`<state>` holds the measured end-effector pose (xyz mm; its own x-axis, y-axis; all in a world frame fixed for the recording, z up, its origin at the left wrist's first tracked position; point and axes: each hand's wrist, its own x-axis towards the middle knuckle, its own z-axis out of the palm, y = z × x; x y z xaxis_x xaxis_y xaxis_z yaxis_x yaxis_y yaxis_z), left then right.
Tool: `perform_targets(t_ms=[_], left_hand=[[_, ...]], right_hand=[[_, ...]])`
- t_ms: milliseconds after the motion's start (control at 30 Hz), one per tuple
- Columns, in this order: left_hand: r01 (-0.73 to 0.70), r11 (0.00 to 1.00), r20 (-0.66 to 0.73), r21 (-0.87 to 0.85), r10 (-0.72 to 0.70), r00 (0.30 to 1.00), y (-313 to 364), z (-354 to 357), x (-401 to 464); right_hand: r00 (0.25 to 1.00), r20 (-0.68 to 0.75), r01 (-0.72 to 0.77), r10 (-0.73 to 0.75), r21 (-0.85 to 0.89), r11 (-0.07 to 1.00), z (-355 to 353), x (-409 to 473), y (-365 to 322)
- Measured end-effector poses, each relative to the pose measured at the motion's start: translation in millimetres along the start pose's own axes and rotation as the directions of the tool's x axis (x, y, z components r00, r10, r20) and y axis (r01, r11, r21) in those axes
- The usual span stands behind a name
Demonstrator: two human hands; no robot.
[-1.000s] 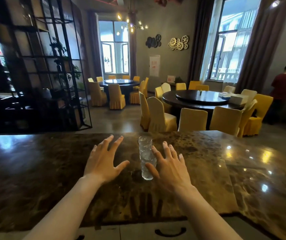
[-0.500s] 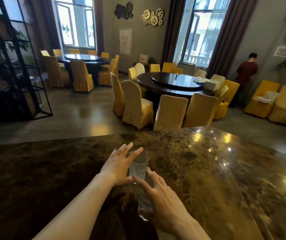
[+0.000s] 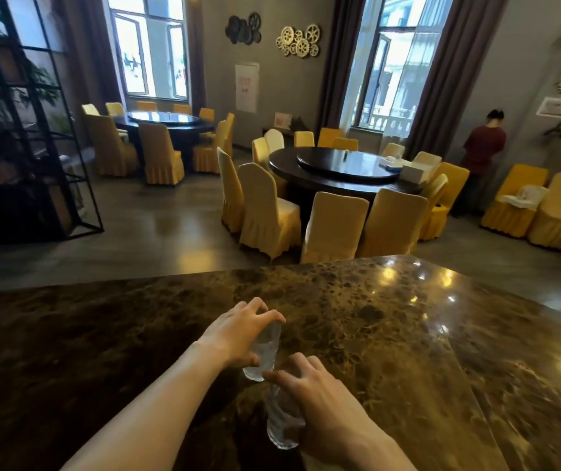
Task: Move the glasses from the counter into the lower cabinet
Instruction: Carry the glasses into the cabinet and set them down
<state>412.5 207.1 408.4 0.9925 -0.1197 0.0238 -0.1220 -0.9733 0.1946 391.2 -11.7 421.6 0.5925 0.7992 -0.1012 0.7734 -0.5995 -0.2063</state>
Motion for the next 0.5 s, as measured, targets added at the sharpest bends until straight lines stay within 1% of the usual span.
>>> perform_targets(t_ms=[67, 133, 233, 333, 433, 500], left_hand=[[0.083, 0.997, -0.040, 0.002, -0.083, 0.996, 11, -5, -27], [0.132, 0.991, -0.056, -0.004, -0.132, 0.990, 9, -10, -46], [0.257, 0.966, -0.113, -0.016, -0.257, 0.960, 34, -25, -100], [0.367, 0.930, -0.184, -0.029, -0.366, 0.912, 69, -36, -164], [0.439, 0.896, -0.212, -0.063, -0.442, 0.872, 107, -40, -225], [0.480, 0.874, -0.208, -0.079, -0.486, 0.849, 132, -36, -261]], right_hand=[[1.000, 0.001, 0.024, -0.024, -0.034, 0.999, -6, -19, 1], [1.000, -0.019, 0.010, -0.010, -0.020, 1.000, -10, -24, 3], [0.996, -0.052, 0.065, -0.066, -0.018, 0.998, -19, -54, 4], [0.983, -0.094, 0.158, -0.158, -0.007, 0.987, -23, -88, 0], [0.961, -0.124, 0.245, -0.246, -0.022, 0.969, -18, -118, -13], [0.948, -0.133, 0.292, -0.289, 0.000, 0.956, -14, -141, -27]])
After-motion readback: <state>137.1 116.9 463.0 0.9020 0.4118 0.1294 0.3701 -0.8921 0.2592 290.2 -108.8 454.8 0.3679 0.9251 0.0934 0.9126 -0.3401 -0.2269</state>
